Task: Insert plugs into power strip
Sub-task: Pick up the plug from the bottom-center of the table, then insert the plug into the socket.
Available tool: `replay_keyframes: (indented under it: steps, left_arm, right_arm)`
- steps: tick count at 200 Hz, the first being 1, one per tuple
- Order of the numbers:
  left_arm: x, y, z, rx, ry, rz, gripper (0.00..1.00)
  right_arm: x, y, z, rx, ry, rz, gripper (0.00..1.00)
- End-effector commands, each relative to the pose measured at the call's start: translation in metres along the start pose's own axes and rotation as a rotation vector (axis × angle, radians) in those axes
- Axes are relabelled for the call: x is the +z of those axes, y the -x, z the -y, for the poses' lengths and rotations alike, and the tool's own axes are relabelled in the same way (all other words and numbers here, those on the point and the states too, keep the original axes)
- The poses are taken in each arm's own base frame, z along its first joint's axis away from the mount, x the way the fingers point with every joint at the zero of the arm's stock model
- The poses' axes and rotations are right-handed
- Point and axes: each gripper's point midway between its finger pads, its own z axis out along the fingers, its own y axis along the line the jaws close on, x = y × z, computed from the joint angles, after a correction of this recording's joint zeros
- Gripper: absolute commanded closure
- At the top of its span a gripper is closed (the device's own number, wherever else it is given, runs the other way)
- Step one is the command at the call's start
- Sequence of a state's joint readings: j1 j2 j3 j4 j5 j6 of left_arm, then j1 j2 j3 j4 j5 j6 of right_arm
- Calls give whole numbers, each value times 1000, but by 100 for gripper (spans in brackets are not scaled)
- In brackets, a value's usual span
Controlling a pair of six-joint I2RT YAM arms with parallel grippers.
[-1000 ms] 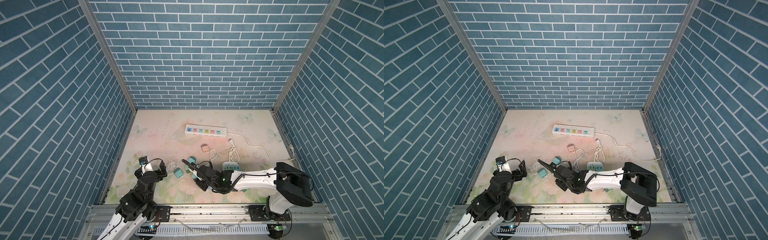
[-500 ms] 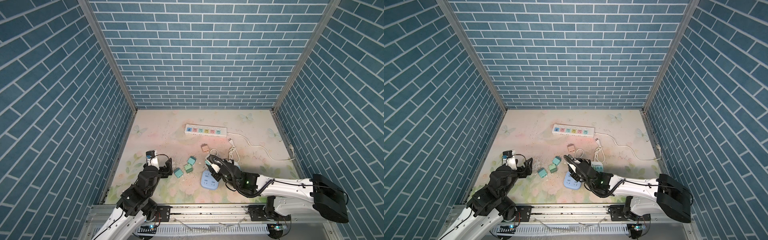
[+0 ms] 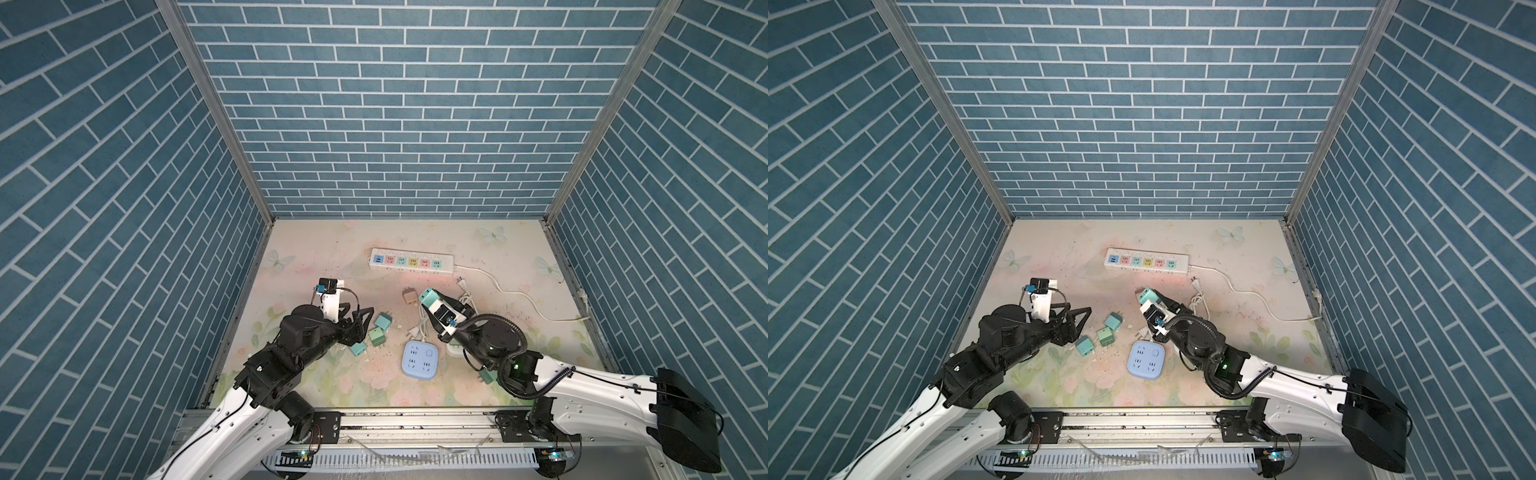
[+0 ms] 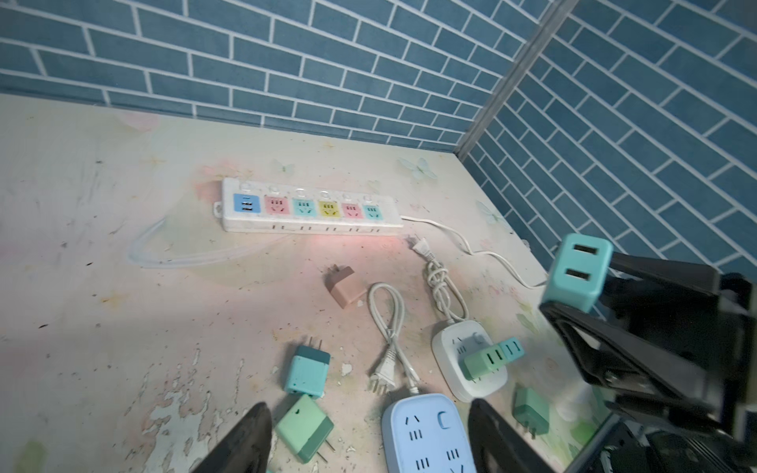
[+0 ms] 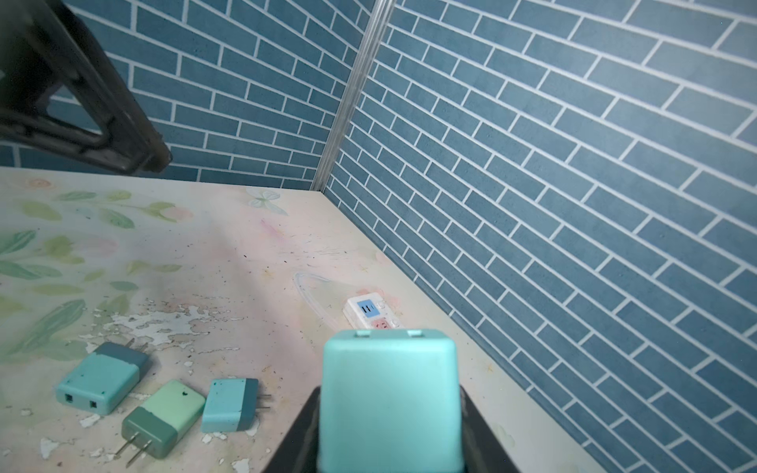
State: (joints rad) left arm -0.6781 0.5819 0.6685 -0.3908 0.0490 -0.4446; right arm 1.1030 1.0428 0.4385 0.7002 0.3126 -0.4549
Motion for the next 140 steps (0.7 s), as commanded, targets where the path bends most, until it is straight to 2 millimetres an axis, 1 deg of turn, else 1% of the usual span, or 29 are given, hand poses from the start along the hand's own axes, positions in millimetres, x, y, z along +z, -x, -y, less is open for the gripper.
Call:
replay_keyframes:
  steps: [1,12,28,30,34,44,59,74,93,118,140]
  left_arm:
    - [-8,13,21,59,-45,13,23]
    - [-8,15,29,81,-58,8,24]
    - [-10,18,43,114,-89,11,25]
    - [-5,15,44,121,-83,-4,25]
    - [-4,14,46,132,-85,-11,25]
    - [-2,12,52,158,-93,-19,25]
    - [1,10,58,178,-103,-28,26]
    - [2,7,65,180,-139,-30,27]
    - [2,4,78,190,-208,-27,28]
    - [2,1,87,208,-243,-28,29]
    - [6,-1,93,221,-257,-31,30]
  right_arm:
    - [2,35,19,-116,-70,123,100]
    - [1,38,22,-111,-82,139,100]
    - [-3,34,8,-130,-27,184,100]
    - [-4,33,7,-135,-22,185,100]
    - [-4,31,3,-142,-12,183,100]
    - [-4,24,5,-149,-20,158,100]
    - [-6,19,9,-148,-45,138,100]
    - [-13,17,5,-156,-26,152,100]
    - [-23,18,-1,-160,12,189,100]
    - [-30,20,-9,-151,56,225,100]
    - [-25,17,-16,-156,82,222,100]
